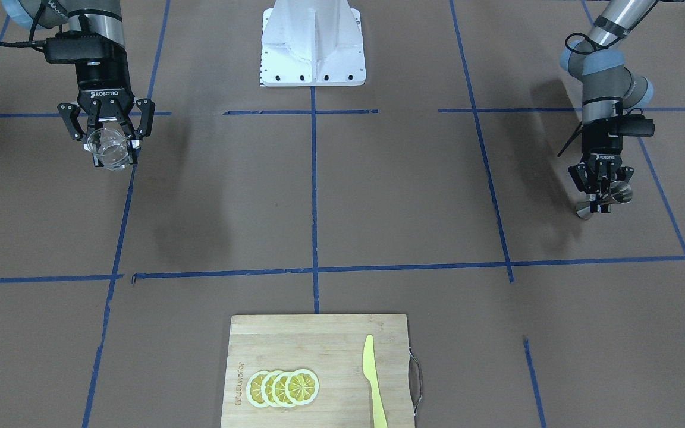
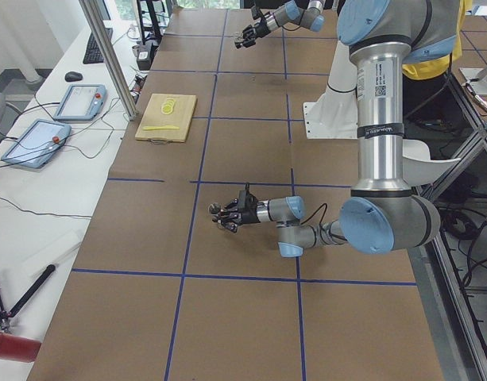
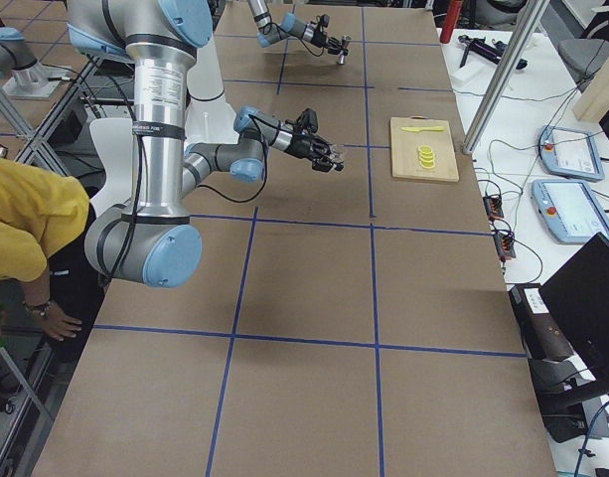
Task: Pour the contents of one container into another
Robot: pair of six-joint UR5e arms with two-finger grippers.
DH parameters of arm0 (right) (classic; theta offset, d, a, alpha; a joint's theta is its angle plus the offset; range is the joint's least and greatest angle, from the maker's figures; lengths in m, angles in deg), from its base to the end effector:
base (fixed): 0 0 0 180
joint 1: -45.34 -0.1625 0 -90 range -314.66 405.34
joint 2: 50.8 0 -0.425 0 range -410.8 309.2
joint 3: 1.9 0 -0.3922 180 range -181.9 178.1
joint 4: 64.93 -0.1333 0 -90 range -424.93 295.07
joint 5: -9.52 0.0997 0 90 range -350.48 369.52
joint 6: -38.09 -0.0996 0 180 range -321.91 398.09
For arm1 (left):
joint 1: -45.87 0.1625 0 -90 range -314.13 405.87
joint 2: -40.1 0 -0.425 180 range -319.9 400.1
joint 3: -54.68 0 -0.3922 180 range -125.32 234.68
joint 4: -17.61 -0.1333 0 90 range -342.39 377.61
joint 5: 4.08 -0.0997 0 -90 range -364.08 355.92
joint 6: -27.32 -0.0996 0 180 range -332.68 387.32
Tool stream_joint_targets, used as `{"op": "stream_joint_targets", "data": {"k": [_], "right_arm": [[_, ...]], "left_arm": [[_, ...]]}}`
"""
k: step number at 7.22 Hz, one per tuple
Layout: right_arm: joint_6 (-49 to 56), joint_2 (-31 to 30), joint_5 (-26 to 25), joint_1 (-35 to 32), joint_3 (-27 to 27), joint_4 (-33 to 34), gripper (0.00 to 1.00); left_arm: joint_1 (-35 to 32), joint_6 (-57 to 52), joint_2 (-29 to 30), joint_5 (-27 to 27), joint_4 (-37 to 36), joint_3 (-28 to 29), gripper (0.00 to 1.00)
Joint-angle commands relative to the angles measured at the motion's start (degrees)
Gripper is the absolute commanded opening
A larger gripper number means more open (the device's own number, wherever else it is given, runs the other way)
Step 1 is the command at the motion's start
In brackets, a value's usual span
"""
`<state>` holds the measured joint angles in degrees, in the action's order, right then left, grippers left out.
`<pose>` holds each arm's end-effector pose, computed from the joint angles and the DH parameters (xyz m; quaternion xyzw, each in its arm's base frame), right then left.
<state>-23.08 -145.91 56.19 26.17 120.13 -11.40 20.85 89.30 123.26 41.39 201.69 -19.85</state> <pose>-0.3317 -0.3288 0.3516 0.4856 -0.3183 0.1267 0.8043 0.2864 -0.3578 0.6609 0.5169 0.3483 -0.2024 0.7553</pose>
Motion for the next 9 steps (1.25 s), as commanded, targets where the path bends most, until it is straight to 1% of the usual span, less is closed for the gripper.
{"op": "stream_joint_targets", "data": {"k": [1,2,3,4,6,7,9], "right_arm": [[0.00,0.01,0.00,0.00,-0.13,0.00,0.00],[0.00,0.01,0.00,0.00,-0.57,0.00,0.00],[0.00,0.01,0.00,0.09,-0.92,0.00,0.00],[-0.09,0.01,0.00,0.09,-1.10,0.00,0.00],[-0.52,-0.07,0.00,0.09,-2.15,0.00,0.00],[-5.49,-0.07,0.09,0.09,-4.94,-0.26,0.00],[-7.55,-0.16,0.09,0.09,-7.06,-0.26,0.00]], "left_arm": [[0.23,-0.37,-0.02,-0.03,-0.03,0.01,0.60],[0.32,-0.37,-0.11,-0.03,-0.03,-0.08,0.85],[0.32,-0.37,-0.11,-0.03,-0.03,-0.08,0.95],[0.32,-0.46,-0.19,-0.03,-0.03,-0.17,0.99],[0.41,-0.64,-1.33,0.41,0.23,-0.96,1.00],[0.49,-0.72,-4.38,0.84,0.32,-4.44,1.00],[0.58,-0.73,-7.92,3.21,0.84,-9.02,1.00]]}}
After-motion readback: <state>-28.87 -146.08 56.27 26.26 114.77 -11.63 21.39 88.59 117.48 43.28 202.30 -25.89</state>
